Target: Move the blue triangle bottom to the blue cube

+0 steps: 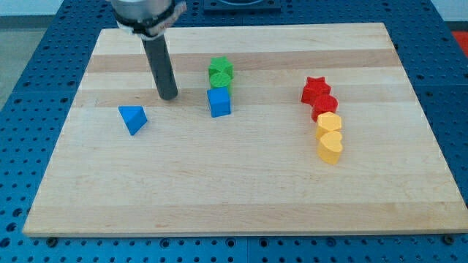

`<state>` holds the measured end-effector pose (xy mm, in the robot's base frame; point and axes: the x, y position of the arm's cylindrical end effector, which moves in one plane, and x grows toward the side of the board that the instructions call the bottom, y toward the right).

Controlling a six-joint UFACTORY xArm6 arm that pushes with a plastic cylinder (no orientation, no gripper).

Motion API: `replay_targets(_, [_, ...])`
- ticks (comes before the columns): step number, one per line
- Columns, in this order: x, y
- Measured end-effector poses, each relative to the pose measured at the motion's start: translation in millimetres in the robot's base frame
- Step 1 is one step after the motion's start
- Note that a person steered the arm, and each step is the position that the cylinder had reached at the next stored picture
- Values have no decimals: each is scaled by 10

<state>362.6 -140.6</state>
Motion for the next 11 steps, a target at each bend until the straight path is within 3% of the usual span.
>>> replay_targets(1, [-73,-317])
replay_targets(3, [648,-829])
replay_targets(4, [851,-813])
replay_targets(6, [834,-166])
replay_targets(9, [557,-417])
replay_targets(11, [713,-2])
